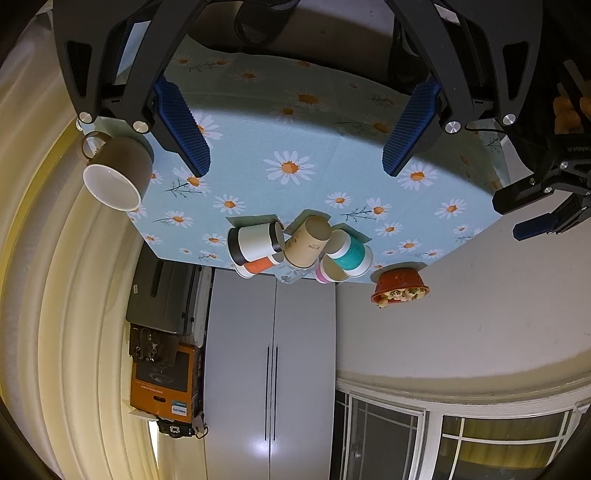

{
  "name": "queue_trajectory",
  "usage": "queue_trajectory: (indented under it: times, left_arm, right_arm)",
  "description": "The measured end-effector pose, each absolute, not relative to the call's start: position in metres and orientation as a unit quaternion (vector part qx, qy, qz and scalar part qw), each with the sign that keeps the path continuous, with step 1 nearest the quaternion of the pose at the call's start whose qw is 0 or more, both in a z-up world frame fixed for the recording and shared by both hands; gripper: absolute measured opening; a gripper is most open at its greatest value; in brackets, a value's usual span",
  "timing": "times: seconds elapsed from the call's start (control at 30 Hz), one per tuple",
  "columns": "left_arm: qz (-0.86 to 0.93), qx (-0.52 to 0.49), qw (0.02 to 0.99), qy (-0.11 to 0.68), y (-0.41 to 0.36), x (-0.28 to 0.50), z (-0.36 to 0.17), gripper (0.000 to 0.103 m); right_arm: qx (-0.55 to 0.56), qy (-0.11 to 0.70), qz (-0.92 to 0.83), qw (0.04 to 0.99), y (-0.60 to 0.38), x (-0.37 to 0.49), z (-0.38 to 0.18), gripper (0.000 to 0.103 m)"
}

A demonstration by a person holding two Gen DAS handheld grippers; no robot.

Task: Flip cup upright
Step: 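Reach the right gripper to the teal-banded cup lying on its side and grasp it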

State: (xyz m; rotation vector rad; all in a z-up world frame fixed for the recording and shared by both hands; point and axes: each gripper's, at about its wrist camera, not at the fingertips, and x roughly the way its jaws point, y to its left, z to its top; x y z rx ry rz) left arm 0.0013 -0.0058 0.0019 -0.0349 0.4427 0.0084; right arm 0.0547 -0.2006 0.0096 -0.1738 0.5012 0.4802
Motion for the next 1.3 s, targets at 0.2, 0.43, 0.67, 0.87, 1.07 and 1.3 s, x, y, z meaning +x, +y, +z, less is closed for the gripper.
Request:
queue_trajectory:
  times: [0.2, 0.43, 0.67, 0.87, 1.07, 1.3]
  left_arm:
    - [0.002, -0.031, 0.975, 0.221, -0.001, -0.002, 0.004, 0.096]
    - [-0.004, -0.073, 0.967, 0.244, 0.013, 0.016, 0.008, 0.096]
    - [0.003, -0.105, 0.958, 0.266, 0.035, 0.045, 0.01, 0.096]
    - [0.027, -0.14, 0.945, 0.295, 0.055, 0.083, 0.008, 0.096]
    - [0.041, -0.193, 0.928, 0.315, 0.076, 0.118, 0.004, 0.096]
    - [0.073, -0.224, 0.91, 0.342, 0.107, 0.157, -0.007, 0.096]
  right_arm:
    - [-0.091, 0.264, 0.242, 0.929, -0.197, 0.06, 0.008, 0.093]
    - [-0.116, 0.292, 0.265, 0.911, -0.181, 0.086, 0.01, 0.093]
    - [-0.165, 0.322, 0.297, 0.884, -0.148, 0.133, 0.013, 0.093]
    - [-0.189, 0.361, 0.348, 0.845, -0.11, 0.181, 0.026, 0.093]
    - [-0.225, 0.404, 0.39, 0.796, -0.055, 0.234, 0.036, 0.093]
    - [-0.274, 0.459, 0.41, 0.739, 0.007, 0.291, 0.019, 0.092]
